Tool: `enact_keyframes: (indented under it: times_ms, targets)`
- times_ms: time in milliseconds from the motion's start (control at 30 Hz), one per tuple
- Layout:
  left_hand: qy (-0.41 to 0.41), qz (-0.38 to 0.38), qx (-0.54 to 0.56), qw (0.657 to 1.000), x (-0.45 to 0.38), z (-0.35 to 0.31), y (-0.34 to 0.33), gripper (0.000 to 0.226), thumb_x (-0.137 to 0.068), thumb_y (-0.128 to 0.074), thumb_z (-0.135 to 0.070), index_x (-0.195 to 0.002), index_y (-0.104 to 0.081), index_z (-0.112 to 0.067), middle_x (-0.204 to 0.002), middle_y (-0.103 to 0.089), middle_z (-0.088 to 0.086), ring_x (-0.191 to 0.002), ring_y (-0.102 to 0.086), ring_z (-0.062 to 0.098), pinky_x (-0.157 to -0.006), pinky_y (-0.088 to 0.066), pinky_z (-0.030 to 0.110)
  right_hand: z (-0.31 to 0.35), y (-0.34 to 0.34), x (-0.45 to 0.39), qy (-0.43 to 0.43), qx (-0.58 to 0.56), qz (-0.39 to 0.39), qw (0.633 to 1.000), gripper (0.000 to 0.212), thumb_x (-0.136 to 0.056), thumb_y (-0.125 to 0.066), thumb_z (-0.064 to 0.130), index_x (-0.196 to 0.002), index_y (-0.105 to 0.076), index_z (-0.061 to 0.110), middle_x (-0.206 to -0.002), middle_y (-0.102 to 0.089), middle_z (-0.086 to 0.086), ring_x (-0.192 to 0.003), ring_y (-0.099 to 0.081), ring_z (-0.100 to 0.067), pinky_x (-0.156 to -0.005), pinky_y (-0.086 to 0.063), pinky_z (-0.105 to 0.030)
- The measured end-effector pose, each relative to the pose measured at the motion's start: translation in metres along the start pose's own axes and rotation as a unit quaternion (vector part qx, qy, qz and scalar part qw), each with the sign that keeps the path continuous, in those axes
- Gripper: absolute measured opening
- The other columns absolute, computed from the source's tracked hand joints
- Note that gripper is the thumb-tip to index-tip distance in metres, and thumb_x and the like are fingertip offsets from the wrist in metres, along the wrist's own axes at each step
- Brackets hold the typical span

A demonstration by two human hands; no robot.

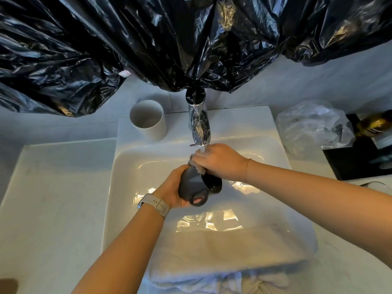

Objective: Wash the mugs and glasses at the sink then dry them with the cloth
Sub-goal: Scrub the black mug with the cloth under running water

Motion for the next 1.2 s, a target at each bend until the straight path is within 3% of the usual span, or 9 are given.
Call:
enact_keyframes:
  times_ms: [133, 200, 300, 400, 600, 767, 867, 1067, 1200]
  targets:
    - [-0.114, -0.048, -0.053, 0.991, 0.001, -0.017, 0.005, 0.036, -0.092, -0.052, -0.046, -0.098, -0.065, -0.013, -0.080, -0.074, 0.011, -0.066, -0.072, 0.026, -0.064, -0.059, 0.037, -0.023, -0.023, 0.010, -0.123, -0.013, 0.073, 0.990, 0.030, -0.074, -0.057, -0.004, -0.074, -0.044, 0.023, -0.076, -0.057, -0.003, -0.067, -0.047, -0.019, -0.050, -0.022, -0.024]
    - [-0.162, -0.070, -0.083, 0.981, 0.005, -0.024, 0.004, 0.039, -0.095, -0.049, -0.047, -0.102, -0.066, -0.013, -0.085, -0.074, 0.012, -0.070, -0.071, 0.026, -0.067, -0.057, 0.038, -0.037, -0.038, 0.021, -0.208, -0.050, 0.115, 0.970, 0.012, -0.083, -0.055, 0.004, -0.079, -0.052, 0.015, -0.083, -0.064, -0.009, -0.069, -0.050, -0.023, -0.053, -0.031, -0.028]
    - [-0.241, -0.122, -0.125, 0.955, 0.019, -0.039, 0.002, 0.043, -0.096, -0.052, -0.045, -0.113, -0.064, -0.007, -0.102, -0.071, 0.022, -0.087, -0.069, 0.030, -0.084, -0.056, 0.046, -0.055, -0.058, 0.045, -0.365, -0.240, 0.147, 0.887, 0.023, -0.097, -0.050, 0.019, -0.078, -0.060, 0.013, -0.081, -0.065, -0.009, -0.075, -0.058, -0.026, -0.064, -0.041, -0.031]
    - [-0.310, -0.167, -0.186, 0.917, 0.039, -0.055, -0.004, 0.035, -0.096, -0.054, -0.045, -0.112, -0.059, -0.014, -0.101, -0.070, 0.013, -0.091, -0.069, 0.026, -0.075, -0.059, 0.037, -0.049, -0.070, 0.071, -0.446, -0.410, 0.120, 0.787, 0.026, -0.098, -0.052, 0.032, -0.075, -0.061, 0.027, -0.078, -0.063, 0.001, -0.074, -0.059, -0.014, -0.068, -0.043, -0.026]
    - [-0.419, -0.330, -0.549, 0.644, 0.086, -0.075, -0.026, 0.038, -0.090, -0.053, -0.058, -0.112, -0.050, -0.028, -0.103, -0.052, 0.000, -0.088, -0.056, 0.019, -0.077, -0.050, 0.030, -0.033, -0.076, 0.136, -0.536, -0.459, 0.024, 0.708, 0.018, -0.093, -0.059, 0.043, -0.082, -0.067, 0.031, -0.084, -0.070, 0.006, -0.080, -0.067, -0.013, -0.073, -0.049, -0.025]
    - [-0.439, -0.385, -0.623, 0.522, 0.113, -0.075, -0.037, 0.046, -0.087, -0.052, -0.060, -0.120, -0.049, -0.028, -0.112, -0.050, 0.001, -0.096, -0.051, 0.024, -0.077, -0.051, 0.035, -0.014, -0.063, 0.166, -0.558, -0.525, -0.081, 0.638, 0.042, -0.077, -0.081, 0.025, -0.100, -0.046, 0.027, -0.098, -0.070, -0.001, -0.077, -0.069, -0.005, -0.063, -0.051, -0.015]
    - [-0.441, -0.378, -0.574, 0.577, 0.123, -0.075, -0.027, 0.042, -0.088, -0.054, -0.059, -0.116, -0.050, -0.028, -0.107, -0.050, -0.001, -0.092, -0.053, 0.021, -0.077, -0.052, 0.034, -0.002, -0.051, 0.169, -0.537, -0.546, -0.070, 0.639, 0.057, -0.076, -0.081, 0.019, -0.118, -0.045, 0.033, -0.101, -0.067, -0.004, -0.077, -0.070, -0.006, -0.064, -0.052, -0.015]
    - [-0.334, -0.197, -0.078, 0.918, 0.114, -0.036, 0.009, 0.036, -0.092, -0.058, -0.051, -0.112, -0.059, -0.022, -0.105, -0.071, 0.011, -0.097, -0.067, 0.026, -0.069, -0.055, 0.034, 0.030, -0.032, 0.155, -0.488, -0.622, -0.011, 0.612, 0.016, -0.083, -0.073, 0.034, -0.086, -0.077, 0.019, -0.090, -0.077, -0.006, -0.086, -0.073, -0.018, -0.071, -0.056, -0.022]
    - [-0.213, -0.017, 0.234, 0.948, 0.096, 0.009, -0.002, 0.049, -0.088, -0.062, -0.052, -0.125, -0.062, -0.020, -0.121, -0.067, 0.020, -0.111, -0.063, 0.038, -0.078, -0.059, 0.046, 0.052, -0.016, 0.130, -0.467, -0.632, -0.017, 0.618, 0.025, -0.085, -0.069, 0.047, -0.086, -0.076, 0.023, -0.086, -0.077, 0.000, -0.080, -0.072, -0.010, -0.062, -0.049, -0.013]
Point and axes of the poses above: each hand's wrist, its own x-axis away from the middle knuckle, its own y-axis out of the back of the hand, z = x × y, the point moved 8 cm from there along -x, towards the middle knuckle
